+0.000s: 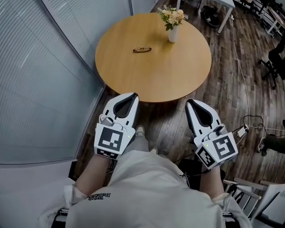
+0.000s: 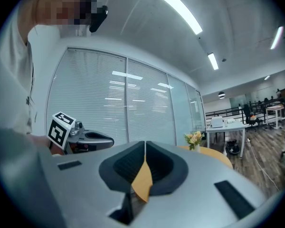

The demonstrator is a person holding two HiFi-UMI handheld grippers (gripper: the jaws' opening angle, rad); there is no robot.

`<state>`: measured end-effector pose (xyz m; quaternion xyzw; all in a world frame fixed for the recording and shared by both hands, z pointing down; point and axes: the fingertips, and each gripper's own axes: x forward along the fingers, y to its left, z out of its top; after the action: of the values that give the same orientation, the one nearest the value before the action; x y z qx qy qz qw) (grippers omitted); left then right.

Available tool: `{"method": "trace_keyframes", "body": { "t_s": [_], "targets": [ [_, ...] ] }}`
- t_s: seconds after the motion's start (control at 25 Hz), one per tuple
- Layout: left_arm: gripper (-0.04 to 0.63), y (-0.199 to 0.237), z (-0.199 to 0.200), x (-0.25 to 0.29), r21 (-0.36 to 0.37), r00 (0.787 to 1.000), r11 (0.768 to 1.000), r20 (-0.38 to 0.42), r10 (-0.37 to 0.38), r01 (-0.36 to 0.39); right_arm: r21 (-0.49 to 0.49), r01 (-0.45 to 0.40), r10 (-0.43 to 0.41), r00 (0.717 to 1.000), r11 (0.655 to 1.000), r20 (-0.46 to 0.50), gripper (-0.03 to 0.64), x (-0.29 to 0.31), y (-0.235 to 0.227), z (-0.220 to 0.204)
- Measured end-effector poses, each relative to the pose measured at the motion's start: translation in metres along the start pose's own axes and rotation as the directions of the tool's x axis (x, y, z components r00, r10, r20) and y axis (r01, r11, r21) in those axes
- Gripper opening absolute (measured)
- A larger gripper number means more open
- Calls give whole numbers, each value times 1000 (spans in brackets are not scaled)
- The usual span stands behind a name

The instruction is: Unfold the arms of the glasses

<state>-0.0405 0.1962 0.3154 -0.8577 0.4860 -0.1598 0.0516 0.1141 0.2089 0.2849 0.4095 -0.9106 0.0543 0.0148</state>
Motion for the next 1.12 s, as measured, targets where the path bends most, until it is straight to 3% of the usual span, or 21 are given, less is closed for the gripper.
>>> {"method": "trace_keyframes", "body": {
  "t_s": [0.68,1.12],
  "targets": [
    [25,41,-19,41,-34,1000,999,-19,-11,10,-27,-10,9,999,1000,-41,34,58,-21,-3],
    [25,107,-16,91,-63,1000,998,30,-5,7,-55,-14,10,996,998,-84,34,131,-47,2]
  ]
}}
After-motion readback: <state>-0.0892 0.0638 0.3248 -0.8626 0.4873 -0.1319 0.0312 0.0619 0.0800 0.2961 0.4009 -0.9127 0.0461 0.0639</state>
